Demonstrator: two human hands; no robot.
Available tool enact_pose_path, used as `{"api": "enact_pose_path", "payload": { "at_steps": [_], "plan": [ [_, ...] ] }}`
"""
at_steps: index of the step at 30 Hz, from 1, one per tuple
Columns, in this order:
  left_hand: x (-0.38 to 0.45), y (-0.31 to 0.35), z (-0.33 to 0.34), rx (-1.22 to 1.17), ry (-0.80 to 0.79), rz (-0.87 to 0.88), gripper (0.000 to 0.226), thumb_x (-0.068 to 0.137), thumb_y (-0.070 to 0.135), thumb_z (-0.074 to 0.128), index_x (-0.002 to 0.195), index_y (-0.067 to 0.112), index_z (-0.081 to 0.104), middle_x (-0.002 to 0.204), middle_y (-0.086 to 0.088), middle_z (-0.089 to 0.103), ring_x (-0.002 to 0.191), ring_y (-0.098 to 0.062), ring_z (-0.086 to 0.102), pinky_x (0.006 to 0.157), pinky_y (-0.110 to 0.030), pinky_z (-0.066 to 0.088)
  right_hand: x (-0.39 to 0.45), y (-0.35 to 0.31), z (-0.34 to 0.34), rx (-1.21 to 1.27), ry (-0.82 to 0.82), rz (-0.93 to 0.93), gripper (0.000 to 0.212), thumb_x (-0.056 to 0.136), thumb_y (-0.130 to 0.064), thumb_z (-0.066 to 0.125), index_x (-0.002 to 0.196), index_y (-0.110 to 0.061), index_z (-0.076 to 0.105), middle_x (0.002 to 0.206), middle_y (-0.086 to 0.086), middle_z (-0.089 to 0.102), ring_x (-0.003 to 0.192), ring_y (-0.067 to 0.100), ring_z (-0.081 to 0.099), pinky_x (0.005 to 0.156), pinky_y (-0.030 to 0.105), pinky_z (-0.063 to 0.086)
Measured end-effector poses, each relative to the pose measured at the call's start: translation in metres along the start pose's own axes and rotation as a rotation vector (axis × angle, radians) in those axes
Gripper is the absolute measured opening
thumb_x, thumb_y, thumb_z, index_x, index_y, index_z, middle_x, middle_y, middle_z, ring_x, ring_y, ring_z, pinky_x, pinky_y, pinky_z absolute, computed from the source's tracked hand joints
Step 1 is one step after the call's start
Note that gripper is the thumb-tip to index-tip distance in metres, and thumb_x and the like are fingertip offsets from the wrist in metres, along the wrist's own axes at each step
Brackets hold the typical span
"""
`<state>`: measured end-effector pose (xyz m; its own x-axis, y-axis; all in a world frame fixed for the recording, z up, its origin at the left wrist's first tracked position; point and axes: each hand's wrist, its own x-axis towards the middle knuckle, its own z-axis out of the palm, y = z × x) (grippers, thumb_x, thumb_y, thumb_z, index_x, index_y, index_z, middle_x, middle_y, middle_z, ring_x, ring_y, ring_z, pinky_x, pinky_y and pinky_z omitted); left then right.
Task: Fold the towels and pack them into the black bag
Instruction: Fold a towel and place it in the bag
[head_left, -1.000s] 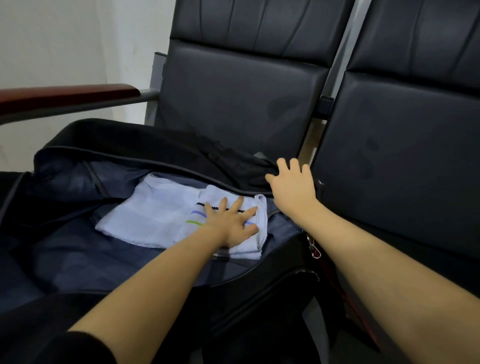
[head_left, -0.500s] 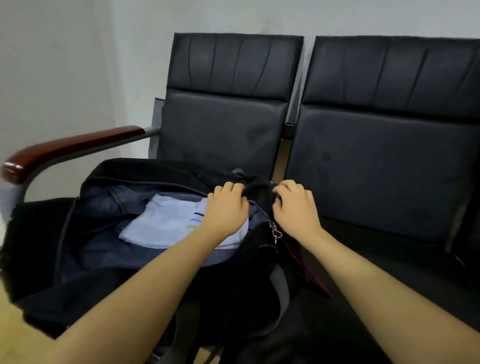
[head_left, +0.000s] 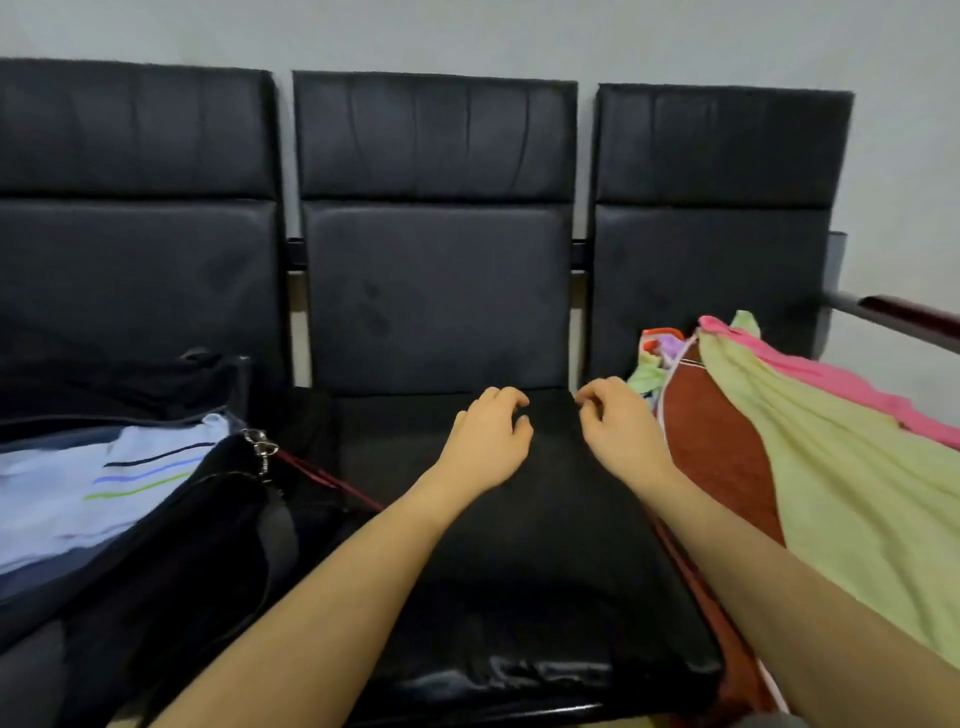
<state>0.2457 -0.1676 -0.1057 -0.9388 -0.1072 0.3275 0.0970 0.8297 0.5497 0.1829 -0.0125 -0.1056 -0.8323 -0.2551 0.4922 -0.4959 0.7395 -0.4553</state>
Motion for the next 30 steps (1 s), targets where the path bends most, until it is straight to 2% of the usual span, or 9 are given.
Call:
{"api": "enact_pose_path", "payload": {
  "at_steps": [5,8,14,17,21,24,26,28,30],
  "plan": [
    [0.035,0.077,0.073,-0.134,-0.107,0.113,0.035,0.096,0.021,0.045,0.130,0.014,0.047,0.120,-0.005,0.053,0.105,-0.024,0.056,0.096,-0.044,0.044,-0.009,0.100,-0.054,-0.081,0.118,0.151,0.017,0.089,-0.013,0.050,0.096,-0.009,0.065,0.100,0.010,0.064,0.093,0.029,0.060,0.083,0.039,0.047],
    [0.054,0.117,0.116,-0.183,-0.164,0.158,0.041,0.095,0.023,0.046,0.134,0.014,0.042,0.119,-0.008,0.053,0.102,-0.029,0.057,0.091,-0.046,0.046,-0.013,0.148,-0.076,-0.103,0.140,0.270,0.021,0.085,-0.007,0.052,0.102,-0.004,0.066,0.104,0.016,0.063,0.097,0.034,0.059,0.085,0.041,0.047],
    [0.081,0.161,0.192,-0.068,-0.282,0.234,0.045,0.093,0.015,0.045,0.138,0.015,0.040,0.127,-0.011,0.048,0.116,-0.032,0.046,0.098,-0.045,0.040,-0.025,0.215,-0.087,-0.426,0.073,0.424,0.038,0.083,-0.023,0.061,0.114,-0.002,0.053,0.113,0.018,0.054,0.106,0.037,0.050,0.088,0.044,0.040],
    [0.087,0.173,0.215,0.022,-0.338,0.257,0.052,0.092,0.014,0.044,0.143,0.018,0.033,0.135,-0.012,0.041,0.122,-0.035,0.038,0.100,-0.045,0.034,-0.024,0.229,-0.085,-0.480,0.081,0.431,0.026,0.085,-0.019,0.056,0.107,-0.004,0.056,0.109,0.015,0.056,0.105,0.035,0.050,0.088,0.041,0.036],
    [0.093,0.180,0.226,0.010,-0.362,0.267,0.066,0.091,0.010,0.044,0.149,0.026,0.019,0.144,-0.009,0.032,0.126,-0.034,0.033,0.103,-0.046,0.029,-0.021,0.232,-0.083,-0.370,0.188,0.332,0.014,0.088,-0.015,0.053,0.098,-0.008,0.061,0.101,0.010,0.061,0.101,0.032,0.053,0.087,0.041,0.032],
    [0.104,0.178,0.220,-0.130,-0.330,0.234,0.065,0.092,0.016,0.043,0.148,0.036,0.016,0.140,-0.010,0.037,0.125,-0.033,0.038,0.105,-0.049,0.032,-0.019,0.224,-0.086,-0.195,0.330,0.136,0.008,0.088,-0.011,0.054,0.092,-0.007,0.060,0.091,0.009,0.059,0.087,0.031,0.056,0.077,0.041,0.036],
    [0.108,0.173,0.209,-0.270,-0.299,0.243,0.063,0.091,0.018,0.043,0.147,0.037,0.021,0.125,-0.010,0.051,0.111,-0.029,0.052,0.099,-0.047,0.041,-0.016,0.214,-0.089,-0.090,0.396,-0.028,0.007,0.087,-0.010,0.053,0.088,-0.005,0.059,0.084,0.007,0.057,0.074,0.025,0.055,0.067,0.034,0.040],
    [0.108,0.169,0.198,-0.374,-0.294,0.249,0.054,0.094,0.014,0.043,0.143,0.035,0.031,0.107,-0.006,0.060,0.094,-0.021,0.059,0.091,-0.040,0.049,-0.014,0.200,-0.094,-0.008,0.443,-0.096,0.007,0.088,-0.008,0.053,0.088,-0.004,0.059,0.082,0.001,0.053,0.069,0.016,0.048,0.062,0.017,0.033],
    [0.103,0.167,0.188,-0.434,-0.287,0.255,0.038,0.096,0.014,0.043,0.129,0.033,0.047,0.104,0.003,0.062,0.093,-0.013,0.060,0.088,-0.031,0.050,-0.014,0.189,-0.096,0.042,0.458,-0.099,0.009,0.089,-0.009,0.053,0.089,-0.004,0.060,0.083,-0.003,0.050,0.070,0.011,0.044,0.060,0.011,0.033]
  ]
}}
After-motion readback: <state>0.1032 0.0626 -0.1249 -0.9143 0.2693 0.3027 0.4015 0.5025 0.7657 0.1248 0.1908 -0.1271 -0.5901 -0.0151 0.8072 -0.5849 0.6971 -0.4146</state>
